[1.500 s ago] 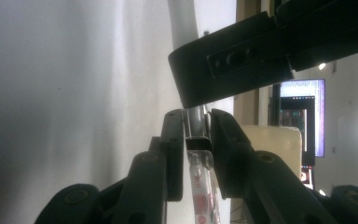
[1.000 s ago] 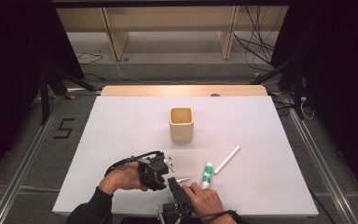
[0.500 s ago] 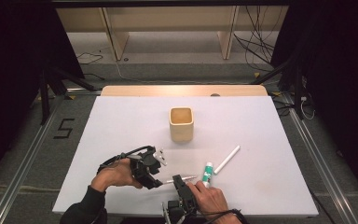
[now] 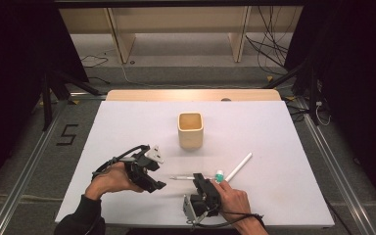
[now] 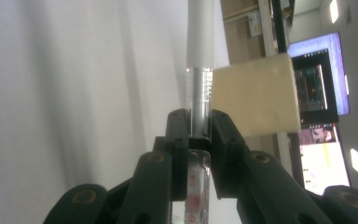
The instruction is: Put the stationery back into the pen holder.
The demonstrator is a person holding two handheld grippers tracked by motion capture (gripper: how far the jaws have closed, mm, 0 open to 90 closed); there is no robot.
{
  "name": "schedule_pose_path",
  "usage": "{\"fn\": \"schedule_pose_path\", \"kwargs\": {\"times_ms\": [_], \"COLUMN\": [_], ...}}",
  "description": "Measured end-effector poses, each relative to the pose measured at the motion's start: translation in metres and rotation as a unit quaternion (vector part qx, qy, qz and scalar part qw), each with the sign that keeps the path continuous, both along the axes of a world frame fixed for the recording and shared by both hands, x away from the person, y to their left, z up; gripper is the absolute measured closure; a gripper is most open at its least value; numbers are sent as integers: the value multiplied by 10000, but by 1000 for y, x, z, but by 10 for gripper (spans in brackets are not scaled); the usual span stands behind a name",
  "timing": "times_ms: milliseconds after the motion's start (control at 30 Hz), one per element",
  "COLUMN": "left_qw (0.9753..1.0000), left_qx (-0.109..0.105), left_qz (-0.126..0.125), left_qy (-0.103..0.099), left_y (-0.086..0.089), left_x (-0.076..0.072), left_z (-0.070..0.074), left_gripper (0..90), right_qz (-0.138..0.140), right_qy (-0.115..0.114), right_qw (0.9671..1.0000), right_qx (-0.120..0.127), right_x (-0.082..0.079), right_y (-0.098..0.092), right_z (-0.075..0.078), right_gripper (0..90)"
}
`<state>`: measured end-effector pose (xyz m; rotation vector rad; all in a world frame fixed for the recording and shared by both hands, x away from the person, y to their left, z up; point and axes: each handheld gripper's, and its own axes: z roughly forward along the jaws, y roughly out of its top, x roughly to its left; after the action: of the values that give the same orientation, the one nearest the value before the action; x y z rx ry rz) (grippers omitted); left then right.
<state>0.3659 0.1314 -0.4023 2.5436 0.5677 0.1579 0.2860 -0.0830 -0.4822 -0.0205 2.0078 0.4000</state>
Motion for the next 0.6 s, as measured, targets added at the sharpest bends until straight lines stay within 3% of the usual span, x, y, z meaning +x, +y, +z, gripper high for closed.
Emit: {"fn": "schedule_pose_path", "kwargs": {"times_ms": [133, 233, 333, 400, 467, 600], "left_qw": [9984, 9962, 9934, 9920, 9905, 9843], "left_qx": [-470, -701, -896, -986, -1031, -1389], "left_qz": [227, 405, 598, 669, 786, 950], "left_qy": [-197, -322, -398, -418, -457, -527], "left_y": [6, 10, 12, 14, 16, 22], "left_x": [1, 0, -1, -2, -2, -4], "left_z": [5, 6, 2, -3, -8, -13], "left_gripper": [309, 292, 281, 273, 270, 269], "right_qz": [-177, -344, -538, -618, -689, -713], "right_qy": [85, 221, 466, 657, 852, 1291], "right_qw": [9993, 9975, 9926, 9876, 9799, 9597], "right_qx": [311, 575, 981, 1286, 1669, 2394], "right_x": [8, 17, 27, 35, 41, 51], "right_y": [-10, -19, -31, -40, -46, -54], "right_z": [14, 21, 29, 35, 41, 50], "right_gripper": [793, 793, 793, 793, 793, 793]}}
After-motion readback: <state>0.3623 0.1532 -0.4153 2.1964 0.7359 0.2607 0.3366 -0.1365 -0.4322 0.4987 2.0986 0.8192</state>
